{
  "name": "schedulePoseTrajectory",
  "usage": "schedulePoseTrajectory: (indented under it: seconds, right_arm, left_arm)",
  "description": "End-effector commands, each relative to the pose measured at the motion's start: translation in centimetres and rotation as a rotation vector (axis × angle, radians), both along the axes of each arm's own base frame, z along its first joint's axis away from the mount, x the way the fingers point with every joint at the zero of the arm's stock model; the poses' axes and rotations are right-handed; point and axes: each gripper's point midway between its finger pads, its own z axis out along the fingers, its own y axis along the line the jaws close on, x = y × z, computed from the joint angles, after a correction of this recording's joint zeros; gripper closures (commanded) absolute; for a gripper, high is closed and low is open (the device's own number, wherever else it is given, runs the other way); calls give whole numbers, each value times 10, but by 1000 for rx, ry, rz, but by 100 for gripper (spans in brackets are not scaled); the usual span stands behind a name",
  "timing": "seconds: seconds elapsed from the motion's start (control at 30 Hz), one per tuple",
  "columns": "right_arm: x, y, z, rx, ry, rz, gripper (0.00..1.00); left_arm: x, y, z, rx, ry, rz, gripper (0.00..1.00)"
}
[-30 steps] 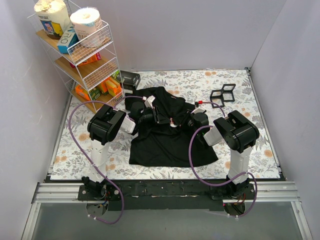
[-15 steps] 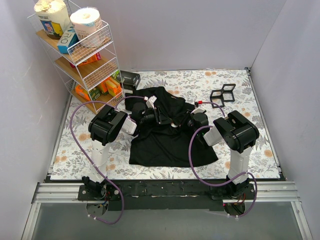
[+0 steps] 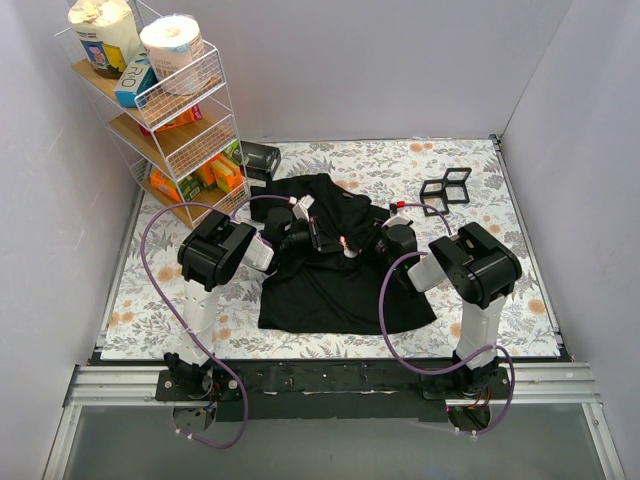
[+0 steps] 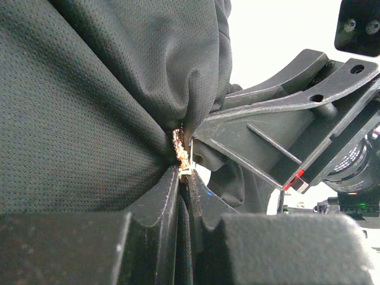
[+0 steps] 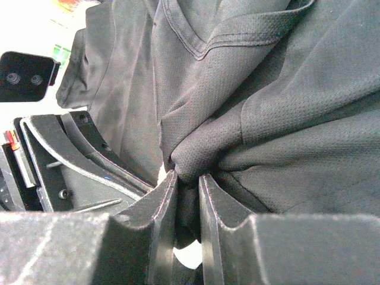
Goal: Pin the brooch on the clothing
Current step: Pin the brooch to the clothes.
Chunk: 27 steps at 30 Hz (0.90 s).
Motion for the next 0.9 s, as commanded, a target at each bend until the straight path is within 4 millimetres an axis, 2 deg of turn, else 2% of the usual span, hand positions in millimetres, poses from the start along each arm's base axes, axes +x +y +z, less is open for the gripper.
schedulePoseTrajectory:
  seconds: [0.0, 0.1, 0.2, 0.23, 0.3, 0.33, 0.4, 0.53, 0.57, 0.63, 0.67, 0.73, 0.77, 0.83, 0.87]
  right_arm:
    - [-8, 2, 15, 1, -17, 11, 74]
    - [-14, 0, 25, 2, -27, 23, 74]
    - [-30, -3, 36, -4, -31, 65, 73]
    - [-33, -3, 48, -2, -55, 74, 71]
    - [-43, -5, 44, -42, -29, 114, 69]
    - [-45, -4, 54, -39, -47, 134, 68]
    - [-57, -5, 50, -55, -19, 188, 66]
    - [-74, -6, 62, -63, -37, 283, 55]
    - [-83, -4, 61, -75, -33, 348, 54]
    - [-87, -9, 66, -71, -38, 392, 51]
    - [-99, -5, 67, -61, -42, 478, 50]
    - [-104, -9, 69, -61, -43, 529, 48]
    - [-114, -9, 65, -86, -46, 597, 48]
    - [-115, -9, 63, -132, -51, 640, 39]
    - [-120, -11, 57, -163, -50, 674, 39]
  left_arm:
    - [-24, -4, -17, 45, 47, -86, 100]
    - [-28, -6, -10, 45, 15, -158, 100]
    - [-42, -4, 0, 35, -20, -264, 100]
    - [-48, -4, 3, 25, -27, -301, 100]
    - [-53, -2, 7, 20, -49, -350, 100]
    - [-60, -1, 10, -1, -46, -402, 100]
    - [-64, 2, 10, -4, -47, -436, 100]
    - [-69, 3, 22, -49, -66, -511, 100]
    - [-71, 4, 26, -65, -68, -534, 100]
    - [-71, 6, 28, -69, -76, -552, 100]
    - [-67, 7, 33, -75, -87, -557, 100]
    - [-68, 9, 37, -93, -82, -581, 100]
    - [-66, 10, 41, -101, -92, -587, 100]
    - [-68, 11, 44, -119, -89, -618, 100]
    - [-67, 11, 44, -121, -92, -623, 100]
